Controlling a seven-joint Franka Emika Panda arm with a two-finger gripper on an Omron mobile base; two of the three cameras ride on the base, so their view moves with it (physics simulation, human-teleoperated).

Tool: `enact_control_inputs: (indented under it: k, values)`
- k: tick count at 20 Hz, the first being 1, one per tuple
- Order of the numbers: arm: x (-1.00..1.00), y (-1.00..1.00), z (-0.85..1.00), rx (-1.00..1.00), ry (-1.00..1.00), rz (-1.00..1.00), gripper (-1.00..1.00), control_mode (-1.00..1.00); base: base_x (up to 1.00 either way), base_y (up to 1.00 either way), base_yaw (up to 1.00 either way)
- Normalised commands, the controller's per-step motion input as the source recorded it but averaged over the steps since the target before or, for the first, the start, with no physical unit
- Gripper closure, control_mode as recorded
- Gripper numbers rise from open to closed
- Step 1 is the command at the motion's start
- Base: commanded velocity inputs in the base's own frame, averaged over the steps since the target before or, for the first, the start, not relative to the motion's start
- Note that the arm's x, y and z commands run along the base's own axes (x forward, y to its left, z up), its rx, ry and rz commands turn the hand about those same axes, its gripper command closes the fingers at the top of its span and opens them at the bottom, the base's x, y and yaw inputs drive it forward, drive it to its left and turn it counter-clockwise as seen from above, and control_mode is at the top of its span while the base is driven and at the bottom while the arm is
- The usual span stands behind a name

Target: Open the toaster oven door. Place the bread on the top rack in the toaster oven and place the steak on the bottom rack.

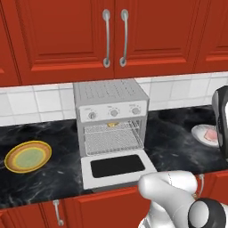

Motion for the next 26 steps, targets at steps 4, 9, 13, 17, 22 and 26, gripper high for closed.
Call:
enact_control_inputs:
  k: [4,9,13,17,22,26]
  values:
    - [0.00,0.00,0.00,0.00,0.00,0.00,-1.00,1.00,0.52,-0.27,0.00]
    - [0.00,0.00,0.00,0.00,0.00,0.00,-1.00,1.00,0.44,-0.52,0.00]
    - [0.00,0.00,0.00,0.00,0.00,0.00,-1.00,1.00,0.42,-0.58,0.00]
    - [0.00,0.00,0.00,0.00,0.00,0.00,-1.00,1.00,0.16,-0.70,0.00]
    - [0.05,-0.11,-0.01,0.00,0.04,-0.04,-1.00,-1.00,0.09,-0.35,-0.01]
    - [0.87,-0.62,-0.37,0.00,0.17,-0.06,-1.00,-1.00,0.00,0.00,0.00]
